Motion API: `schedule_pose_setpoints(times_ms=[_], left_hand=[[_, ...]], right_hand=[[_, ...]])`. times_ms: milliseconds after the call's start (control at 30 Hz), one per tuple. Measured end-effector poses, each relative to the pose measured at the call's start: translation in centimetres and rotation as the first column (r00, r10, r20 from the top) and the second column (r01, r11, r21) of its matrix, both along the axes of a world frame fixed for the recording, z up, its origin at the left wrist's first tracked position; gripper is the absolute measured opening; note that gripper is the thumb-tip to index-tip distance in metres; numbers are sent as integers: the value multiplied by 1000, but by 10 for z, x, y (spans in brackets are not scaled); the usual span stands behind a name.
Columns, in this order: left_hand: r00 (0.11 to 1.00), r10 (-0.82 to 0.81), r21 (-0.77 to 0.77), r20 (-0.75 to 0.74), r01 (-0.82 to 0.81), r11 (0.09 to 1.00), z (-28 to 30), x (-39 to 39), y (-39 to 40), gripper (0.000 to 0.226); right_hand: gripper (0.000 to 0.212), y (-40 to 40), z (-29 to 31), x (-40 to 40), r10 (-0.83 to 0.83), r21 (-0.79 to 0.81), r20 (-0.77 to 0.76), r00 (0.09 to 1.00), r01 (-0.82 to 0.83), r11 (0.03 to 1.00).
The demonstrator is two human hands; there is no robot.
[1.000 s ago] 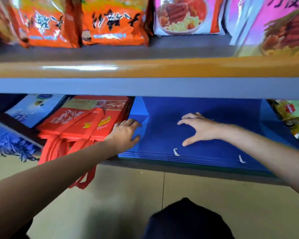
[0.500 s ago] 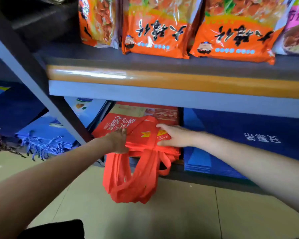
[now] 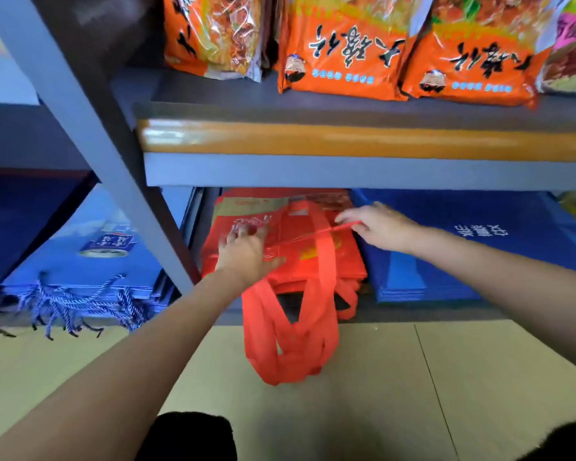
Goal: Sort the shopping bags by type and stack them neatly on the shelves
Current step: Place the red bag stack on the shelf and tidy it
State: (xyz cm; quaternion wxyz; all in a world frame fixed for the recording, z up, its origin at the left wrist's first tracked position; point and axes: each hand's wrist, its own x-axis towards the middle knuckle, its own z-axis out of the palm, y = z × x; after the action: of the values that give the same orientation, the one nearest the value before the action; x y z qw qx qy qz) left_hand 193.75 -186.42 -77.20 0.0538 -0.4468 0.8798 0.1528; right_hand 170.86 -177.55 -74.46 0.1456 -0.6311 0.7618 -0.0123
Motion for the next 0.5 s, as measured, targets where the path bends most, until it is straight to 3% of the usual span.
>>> schedule_pose_setpoints(times_ms=[67, 133, 200, 233, 267, 333, 367, 433, 500], left_hand=[[971, 67, 159, -228, -31, 987, 2, 0, -1, 65], [912, 193, 387, -363, -42, 921, 6, 4, 3, 48], [820, 410, 626, -400, -82, 776, 14, 9, 3, 34], [814, 445, 673, -374, -92, 734, 16, 13, 1, 31], [858, 382, 644, -343, -82, 761, 17, 17, 0, 33], [977, 98, 479, -192, 6, 878, 12, 26, -5, 43], [995, -43, 410, -86, 75, 909, 8, 31, -3, 50], [971, -190, 315, 142, 138, 939, -3, 40, 2, 72], [944, -229, 233, 238, 173, 957, -11, 43, 10, 86]], right_hand=[[36, 2, 3, -4, 20, 11, 34, 999, -21, 1000], [37, 12, 1, -9, 43, 98, 106, 993, -54, 994], [39, 20, -3, -15, 75, 233, 116, 990, -100, 967], [43, 22, -7, -17, 107, 286, 87, 991, -127, 950], [52, 23, -12, -18, 143, 312, 48, 989, -151, 938], [72, 24, -25, -10, 195, 283, 7, 981, -189, 940], [79, 26, -30, -2, 214, 235, 7, 977, -210, 949], [87, 31, -41, 16, 215, 122, 59, 975, -221, 968], [76, 33, -51, 31, 197, -2, 211, 957, -201, 980]])
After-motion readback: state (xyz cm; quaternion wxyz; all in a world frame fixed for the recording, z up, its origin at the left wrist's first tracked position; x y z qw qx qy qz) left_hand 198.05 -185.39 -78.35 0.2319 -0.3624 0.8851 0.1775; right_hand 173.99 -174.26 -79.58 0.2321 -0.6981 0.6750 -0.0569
